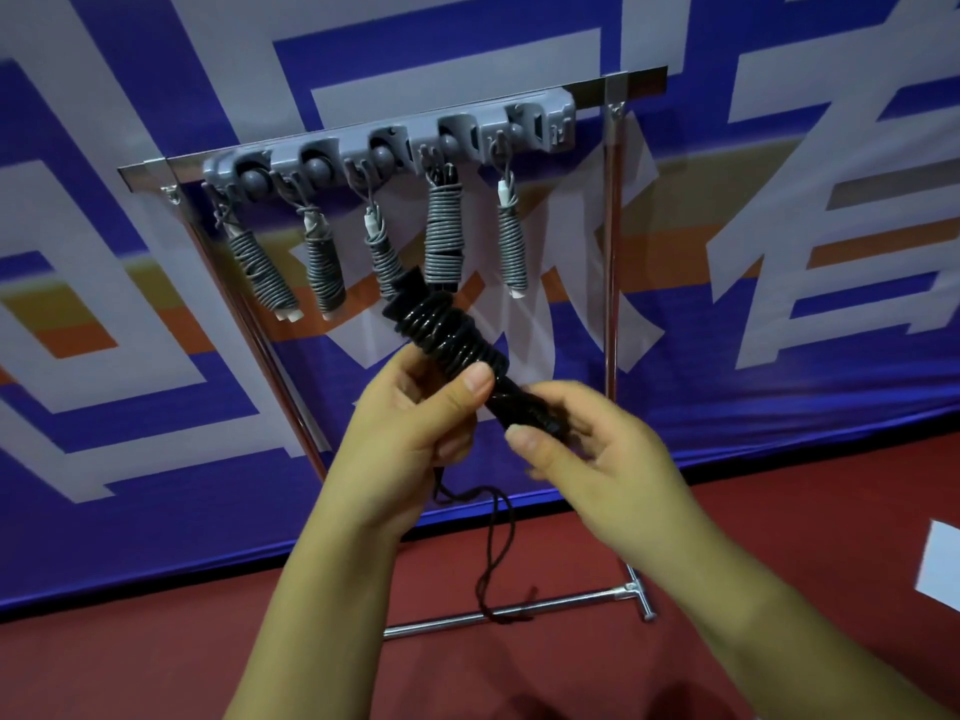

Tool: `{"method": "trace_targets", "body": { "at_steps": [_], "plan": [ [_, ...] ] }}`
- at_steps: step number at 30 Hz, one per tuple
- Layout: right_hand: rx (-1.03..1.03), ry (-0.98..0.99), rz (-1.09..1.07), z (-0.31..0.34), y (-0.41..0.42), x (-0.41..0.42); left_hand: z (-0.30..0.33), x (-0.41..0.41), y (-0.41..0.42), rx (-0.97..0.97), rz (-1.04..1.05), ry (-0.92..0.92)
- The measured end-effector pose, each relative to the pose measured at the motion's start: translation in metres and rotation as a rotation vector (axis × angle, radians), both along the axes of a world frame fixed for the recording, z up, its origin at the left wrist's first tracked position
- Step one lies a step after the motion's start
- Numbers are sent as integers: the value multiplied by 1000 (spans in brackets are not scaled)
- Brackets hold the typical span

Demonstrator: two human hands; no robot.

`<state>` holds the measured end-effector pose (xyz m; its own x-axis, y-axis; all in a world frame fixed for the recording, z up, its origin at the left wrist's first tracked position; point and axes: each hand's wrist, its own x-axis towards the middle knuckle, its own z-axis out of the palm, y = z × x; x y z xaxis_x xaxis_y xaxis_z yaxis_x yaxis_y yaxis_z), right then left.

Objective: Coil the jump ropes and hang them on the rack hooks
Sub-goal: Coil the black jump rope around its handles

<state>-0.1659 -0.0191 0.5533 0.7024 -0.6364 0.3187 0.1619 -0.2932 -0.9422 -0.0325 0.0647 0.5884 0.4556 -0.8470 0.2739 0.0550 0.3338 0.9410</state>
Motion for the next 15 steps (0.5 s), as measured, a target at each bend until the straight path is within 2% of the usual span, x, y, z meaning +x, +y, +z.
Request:
{"method": "trace_targets", "body": {
  "at_steps": [1, 4, 6, 15],
  "plan": [
    [30, -36, 7, 1, 3, 1, 1, -3, -1, 3, 3, 13],
    [335, -121, 71, 7, 5, -1, 1, -8, -1, -5, 32, -9],
    [459, -138, 117, 12, 6, -2, 1, -10, 0, -25, 37, -57],
    [653, -169, 119, 12, 11, 3, 2, -18, -4, -47, 167, -186]
  ]
}}
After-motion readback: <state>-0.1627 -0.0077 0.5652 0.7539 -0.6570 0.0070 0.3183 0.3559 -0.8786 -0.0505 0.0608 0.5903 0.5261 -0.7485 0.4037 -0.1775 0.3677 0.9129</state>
